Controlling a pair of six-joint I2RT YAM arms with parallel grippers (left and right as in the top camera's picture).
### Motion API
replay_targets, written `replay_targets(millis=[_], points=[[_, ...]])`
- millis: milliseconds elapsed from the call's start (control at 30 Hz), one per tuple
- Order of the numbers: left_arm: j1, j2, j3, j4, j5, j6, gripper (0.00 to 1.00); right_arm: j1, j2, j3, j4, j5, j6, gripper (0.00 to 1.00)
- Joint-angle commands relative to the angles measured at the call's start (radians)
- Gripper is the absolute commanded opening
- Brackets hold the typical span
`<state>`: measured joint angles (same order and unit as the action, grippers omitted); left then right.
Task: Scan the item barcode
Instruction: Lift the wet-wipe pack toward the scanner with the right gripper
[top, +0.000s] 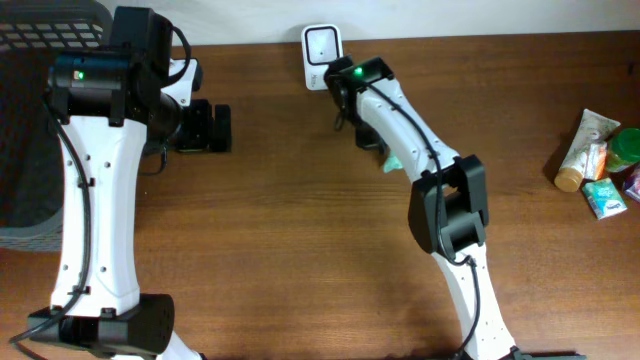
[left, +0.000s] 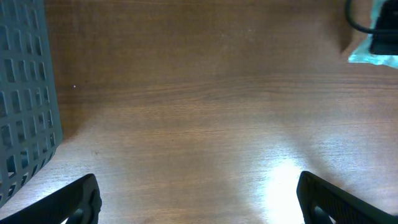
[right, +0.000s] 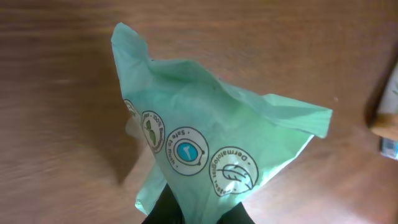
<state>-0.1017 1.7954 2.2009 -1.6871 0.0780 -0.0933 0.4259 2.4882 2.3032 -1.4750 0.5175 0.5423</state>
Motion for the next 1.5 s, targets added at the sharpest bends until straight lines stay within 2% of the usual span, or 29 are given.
replay_targets(millis=[0, 67, 100, 233, 333, 367, 467, 567, 767, 933, 1133, 1433, 1467], points=[[0.000, -0.003, 0.001, -0.001, 0.000, 0.016, 0.99, 0.064, -0.026, -0.001, 0.047, -0.047, 0.016, 0.04], [0.000, -0.003, 0.001, -0.001, 0.000, 0.016, 0.99, 0.071, -0.026, -0.001, 0.082, -0.191, 0.000, 0.04], [0.000, -0.003, 0.001, -0.001, 0.000, 0.016, 0.99, 0.063, -0.026, -0.001, 0.117, -0.340, -0.066, 0.04], [0.000, -0.003, 0.001, -0.001, 0.000, 0.016, 0.99, -0.024, -0.026, 0.000, 0.163, -0.651, -0.151, 0.04], [0.000, -0.003, 0.001, -0.001, 0.000, 0.016, 0.99, -0.122, -0.026, 0.000, 0.159, -0.698, -0.210, 0.59], [0.000, -0.003, 0.001, -0.001, 0.000, 0.016, 0.99, -0.143, -0.027, 0.000, 0.153, -0.690, -0.210, 0.63], [0.000, -0.003, 0.001, -0.001, 0.000, 0.016, 0.99, -0.171, -0.035, 0.056, 0.087, -0.646, -0.214, 0.64], [0.000, -0.003, 0.001, -0.001, 0.000, 0.016, 0.99, -0.130, -0.037, 0.129, 0.024, -0.579, -0.225, 0.63], [0.000, -0.003, 0.001, -0.001, 0.000, 0.016, 0.99, 0.095, -0.028, 0.113, 0.042, -0.179, -0.159, 0.63], [0.000, -0.003, 0.001, -0.001, 0.000, 0.016, 0.99, 0.183, -0.028, 0.018, 0.108, 0.026, -0.117, 0.64], [0.000, -0.003, 0.001, -0.001, 0.000, 0.016, 0.99, 0.192, -0.028, -0.156, 0.261, 0.090, -0.119, 0.64], [0.000, -0.003, 0.001, -0.001, 0.000, 0.016, 0.99, 0.187, -0.028, -0.270, 0.365, 0.093, -0.126, 0.64], [0.000, -0.003, 0.001, -0.001, 0.000, 0.016, 0.99, 0.182, -0.028, -0.270, 0.368, 0.088, -0.126, 0.57]])
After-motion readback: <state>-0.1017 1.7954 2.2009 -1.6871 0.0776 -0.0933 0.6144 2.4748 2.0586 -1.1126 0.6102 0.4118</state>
